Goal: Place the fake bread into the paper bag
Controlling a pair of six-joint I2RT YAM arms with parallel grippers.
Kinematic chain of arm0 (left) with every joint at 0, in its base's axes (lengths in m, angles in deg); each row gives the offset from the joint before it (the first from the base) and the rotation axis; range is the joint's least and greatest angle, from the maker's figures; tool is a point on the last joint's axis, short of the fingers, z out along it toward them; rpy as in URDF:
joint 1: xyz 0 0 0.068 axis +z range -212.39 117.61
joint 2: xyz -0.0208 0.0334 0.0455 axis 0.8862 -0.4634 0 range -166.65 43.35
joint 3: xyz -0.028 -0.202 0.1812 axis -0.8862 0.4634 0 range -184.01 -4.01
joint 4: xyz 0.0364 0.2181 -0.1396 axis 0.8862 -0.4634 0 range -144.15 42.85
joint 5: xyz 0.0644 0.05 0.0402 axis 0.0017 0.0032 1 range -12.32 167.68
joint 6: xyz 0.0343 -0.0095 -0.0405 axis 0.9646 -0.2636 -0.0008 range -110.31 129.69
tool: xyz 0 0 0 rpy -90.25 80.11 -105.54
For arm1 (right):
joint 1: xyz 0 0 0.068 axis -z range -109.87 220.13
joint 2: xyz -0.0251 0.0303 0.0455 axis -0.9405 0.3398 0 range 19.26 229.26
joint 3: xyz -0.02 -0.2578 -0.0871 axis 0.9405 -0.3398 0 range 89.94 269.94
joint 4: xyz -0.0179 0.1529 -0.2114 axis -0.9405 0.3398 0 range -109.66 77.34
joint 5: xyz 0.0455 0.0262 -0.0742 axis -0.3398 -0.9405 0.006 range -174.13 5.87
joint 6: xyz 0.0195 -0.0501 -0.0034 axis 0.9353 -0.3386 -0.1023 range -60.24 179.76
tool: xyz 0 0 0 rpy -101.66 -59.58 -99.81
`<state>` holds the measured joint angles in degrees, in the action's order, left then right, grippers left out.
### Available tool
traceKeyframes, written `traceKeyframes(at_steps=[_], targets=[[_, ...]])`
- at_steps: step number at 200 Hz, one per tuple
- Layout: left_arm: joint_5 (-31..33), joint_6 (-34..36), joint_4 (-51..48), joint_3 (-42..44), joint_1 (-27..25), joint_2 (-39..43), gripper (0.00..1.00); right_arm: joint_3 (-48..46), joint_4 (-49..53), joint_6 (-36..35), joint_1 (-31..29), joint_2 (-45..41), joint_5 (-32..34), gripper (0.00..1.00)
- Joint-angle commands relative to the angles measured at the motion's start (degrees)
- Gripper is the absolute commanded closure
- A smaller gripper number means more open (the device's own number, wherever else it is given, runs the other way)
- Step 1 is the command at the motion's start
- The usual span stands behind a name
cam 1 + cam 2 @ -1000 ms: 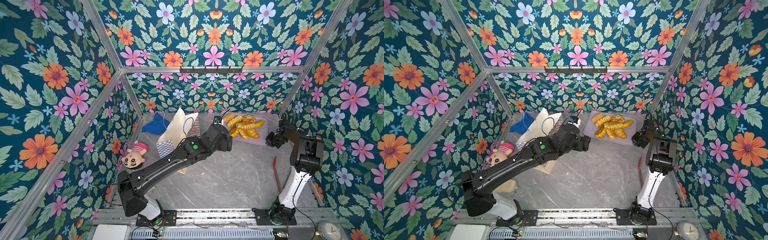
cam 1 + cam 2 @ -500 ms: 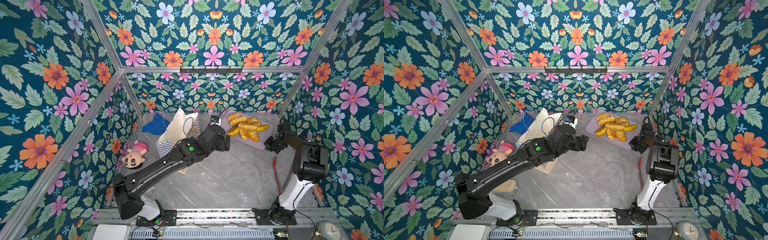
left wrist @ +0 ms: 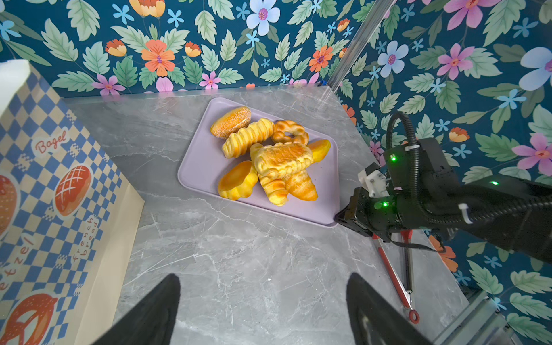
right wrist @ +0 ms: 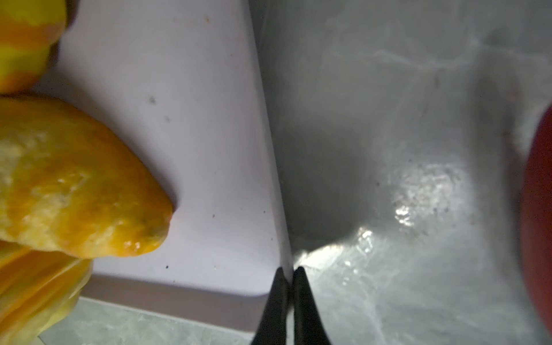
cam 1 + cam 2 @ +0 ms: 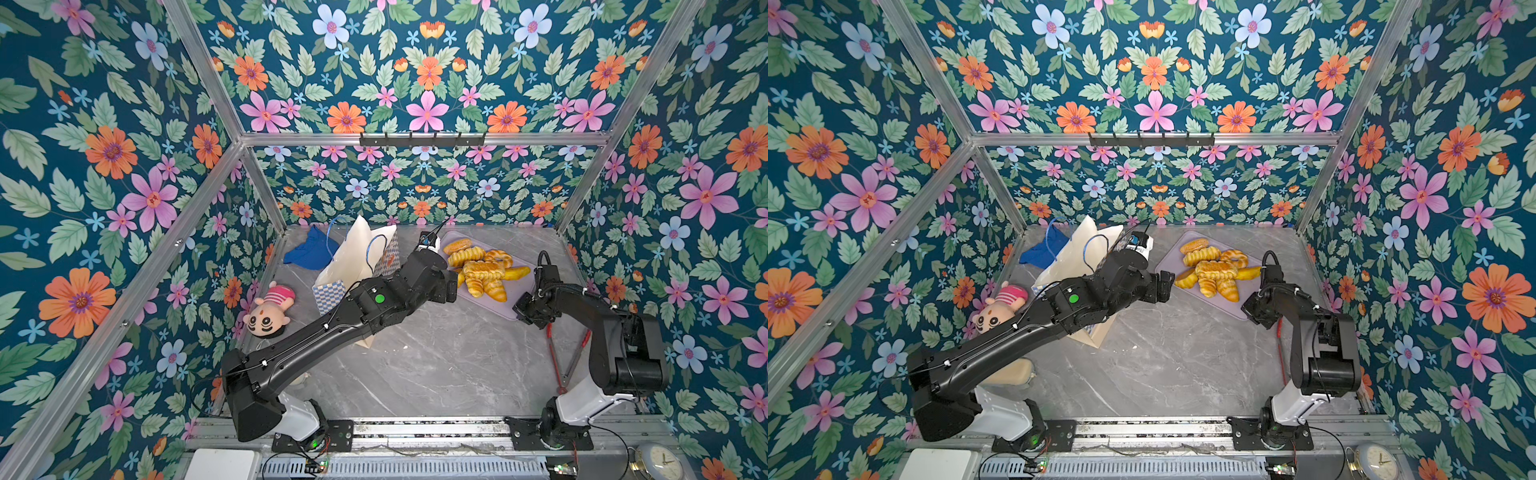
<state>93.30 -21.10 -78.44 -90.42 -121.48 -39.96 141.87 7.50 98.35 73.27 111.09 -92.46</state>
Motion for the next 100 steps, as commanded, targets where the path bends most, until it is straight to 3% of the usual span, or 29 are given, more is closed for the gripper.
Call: traceKeyframes(at_steps=[1,100], targets=[[-0.3,0.8,1.7,0.2,0.2,0.5,0.12,-1.1,-0.3,-1.6,-1.9,-2.2,0.9,1.00],[1.0,2.7,-0.1,-4.4,0.3,-0.9,0.11,-5.6,4.8,-2.0,-11.9,-9.3,1.2,1.00]])
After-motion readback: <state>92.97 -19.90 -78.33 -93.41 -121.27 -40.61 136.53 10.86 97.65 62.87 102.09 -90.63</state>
